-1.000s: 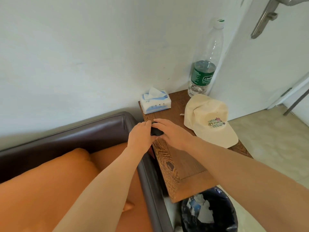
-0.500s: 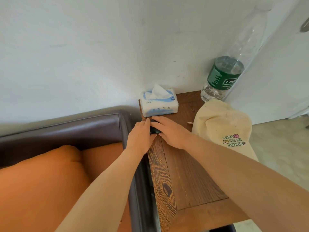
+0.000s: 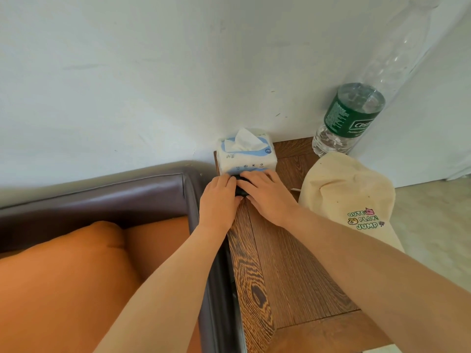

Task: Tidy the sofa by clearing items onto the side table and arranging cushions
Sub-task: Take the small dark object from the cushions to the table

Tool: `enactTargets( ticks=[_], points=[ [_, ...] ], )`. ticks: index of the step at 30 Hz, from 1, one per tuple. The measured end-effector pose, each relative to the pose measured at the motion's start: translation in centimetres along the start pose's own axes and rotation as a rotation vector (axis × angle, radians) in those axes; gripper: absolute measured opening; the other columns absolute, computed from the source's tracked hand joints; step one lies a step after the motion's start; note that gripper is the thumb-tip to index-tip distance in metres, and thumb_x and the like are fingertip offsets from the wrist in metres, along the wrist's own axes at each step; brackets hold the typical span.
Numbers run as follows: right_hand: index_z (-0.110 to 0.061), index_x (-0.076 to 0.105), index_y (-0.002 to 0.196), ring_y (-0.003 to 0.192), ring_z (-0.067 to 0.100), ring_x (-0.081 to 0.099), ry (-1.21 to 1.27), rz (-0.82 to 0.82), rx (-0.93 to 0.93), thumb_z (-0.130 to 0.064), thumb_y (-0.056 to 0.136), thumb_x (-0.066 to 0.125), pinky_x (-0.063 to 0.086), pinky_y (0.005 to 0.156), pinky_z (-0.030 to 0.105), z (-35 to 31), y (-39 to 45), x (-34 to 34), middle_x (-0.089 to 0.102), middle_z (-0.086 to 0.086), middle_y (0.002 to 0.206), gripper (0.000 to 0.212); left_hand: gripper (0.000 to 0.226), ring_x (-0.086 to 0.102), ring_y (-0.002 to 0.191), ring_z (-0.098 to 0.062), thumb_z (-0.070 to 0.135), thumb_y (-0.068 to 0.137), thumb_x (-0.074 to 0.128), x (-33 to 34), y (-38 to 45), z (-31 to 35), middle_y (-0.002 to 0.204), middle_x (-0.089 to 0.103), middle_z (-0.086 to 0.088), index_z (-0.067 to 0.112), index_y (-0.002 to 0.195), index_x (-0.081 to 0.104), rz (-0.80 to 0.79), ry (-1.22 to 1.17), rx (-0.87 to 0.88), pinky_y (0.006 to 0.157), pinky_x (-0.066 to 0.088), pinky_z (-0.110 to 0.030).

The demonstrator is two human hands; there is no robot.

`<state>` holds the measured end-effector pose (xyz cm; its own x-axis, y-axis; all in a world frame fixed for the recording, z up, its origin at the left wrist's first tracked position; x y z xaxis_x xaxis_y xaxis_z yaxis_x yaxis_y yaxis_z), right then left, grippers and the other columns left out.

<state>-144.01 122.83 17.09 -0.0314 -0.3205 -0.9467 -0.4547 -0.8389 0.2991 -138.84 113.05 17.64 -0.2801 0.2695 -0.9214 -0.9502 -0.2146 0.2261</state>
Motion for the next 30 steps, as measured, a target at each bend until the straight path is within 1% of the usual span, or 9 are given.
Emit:
enactTargets(
  ticks=[3, 6, 8, 11, 15, 18, 21, 25, 30],
  points=[
    [-0.012, 0.062, 0.121, 0.114, 0.028, 0.057, -0.035, 0.023, 0.01, -0.009, 0.079, 0.073, 0.042, 0.096, 0.043, 0.2, -0.3, 0.2, 0.061, 0.011, 0.125, 0.043, 0.043, 0.068, 0.089, -0.032, 0.01, 0.066, 0.086, 0.0, -0.4, 0.0, 0.1, 0.07, -0.014, -0.001, 0.103, 0.068, 0.032, 0.011, 0.087, 0.076, 0.057, -0.039],
    [-0.013, 0.062, 0.124, 0.115, 0.028, 0.058, -0.07, 0.035, 0.007, -0.008, 0.079, 0.071, 0.031, 0.099, 0.041, 0.2, -0.6, 0.4, 0.061, 0.011, 0.126, 0.045, 0.049, 0.068, 0.094, -0.033, 0.011, 0.068, 0.087, 0.4, -0.6, -0.4, 0.106, 0.069, -0.018, -0.004, 0.11, 0.066, 0.005, 0.066, 0.131, 0.081, 0.057, -0.042],
    [-0.014, 0.06, 0.127, 0.118, 0.027, 0.057, -0.092, 0.018, 0.007, -0.009, 0.081, 0.068, 0.028, 0.101, 0.042, 0.3, -0.9, 0.6, 0.059, 0.01, 0.13, 0.047, 0.051, 0.068, 0.097, -0.034, 0.011, 0.068, 0.087, 0.6, -0.7, -0.6, 0.109, 0.069, -0.019, -0.005, 0.112, 0.066, -0.001, 0.109, 0.145, 0.083, 0.056, -0.043],
    [-0.015, 0.055, 0.133, 0.124, 0.027, 0.053, -0.094, -0.023, 0.018, -0.011, 0.084, 0.065, 0.032, 0.103, 0.046, 0.4, -1.3, 0.8, 0.054, 0.01, 0.138, 0.051, 0.054, 0.069, 0.097, -0.033, 0.009, 0.066, 0.088, 0.8, -1.0, -0.6, 0.111, 0.069, -0.019, -0.004, 0.113, 0.067, 0.008, 0.158, 0.169, 0.083, 0.056, -0.043],
    [-0.012, 0.056, 0.133, 0.123, 0.027, 0.054, -0.083, -0.015, 0.013, -0.009, 0.082, 0.069, 0.027, 0.102, 0.041, 0.3, -1.6, 0.5, 0.054, 0.011, 0.138, 0.053, 0.053, 0.07, 0.096, -0.032, 0.008, 0.064, 0.089, 0.8, -1.2, -0.6, 0.11, 0.07, -0.018, -0.002, 0.112, 0.068, 0.028, 0.187, 0.177, 0.083, 0.056, -0.041],
    [-0.011, 0.058, 0.129, 0.12, 0.026, 0.057, -0.079, -0.038, 0.028, -0.01, 0.075, 0.077, 0.034, 0.1, 0.04, 0.5, -1.6, 0.2, 0.056, 0.01, 0.135, 0.058, 0.05, 0.07, 0.096, -0.031, 0.009, 0.066, 0.088, 0.5, -1.3, -0.4, 0.11, 0.07, -0.018, -0.001, 0.111, 0.069, 0.049, 0.204, 0.181, 0.083, 0.056, -0.04],
    [-0.012, 0.057, 0.131, 0.12, 0.026, 0.056, -0.065, -0.089, 0.04, -0.012, 0.075, 0.077, 0.043, 0.098, 0.045, 0.5, -1.9, 0.1, 0.055, 0.01, 0.136, 0.059, 0.048, 0.069, 0.098, -0.031, 0.016, 0.07, 0.086, 0.4, -1.7, -0.1, 0.112, 0.069, -0.017, 0.001, 0.112, 0.069, 0.05, 0.243, 0.213, 0.083, 0.056, -0.04],
    [-0.014, 0.051, 0.137, 0.124, 0.026, 0.052, -0.086, -0.153, 0.074, -0.018, 0.081, 0.072, 0.041, 0.099, 0.048, 0.3, -2.5, -0.1, 0.05, 0.008, 0.142, 0.06, 0.057, 0.064, 0.112, -0.029, 0.029, 0.077, 0.081, 0.3, -2.7, -0.2, 0.126, 0.064, -0.015, 0.006, 0.126, 0.063, 0.015, 0.303, 0.193, 0.09, 0.053, -0.04],
    [-0.016, 0.045, 0.142, 0.132, 0.025, 0.045, -0.094, -0.226, 0.065, -0.024, 0.089, 0.063, 0.035, 0.104, 0.05, -0.3, -2.7, -1.2, 0.041, 0.007, 0.15, 0.056, 0.061, 0.059, 0.121, -0.028, 0.035, 0.082, 0.075, -1.4, -4.0, -0.1, 0.135, 0.058, -0.013, 0.009, 0.134, 0.057, 0.01, 0.341, 0.194, 0.097, 0.049, -0.041]
  ],
)
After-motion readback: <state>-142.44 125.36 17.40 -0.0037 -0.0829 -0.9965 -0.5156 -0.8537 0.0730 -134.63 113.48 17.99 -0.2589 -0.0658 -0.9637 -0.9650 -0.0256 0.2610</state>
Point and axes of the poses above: each hand's wrist, its own y-axis towards the middle knuckle, its own x-axis out of the palm, z = x × y, the point moved 6 cm from there along y, towards the middle knuckle
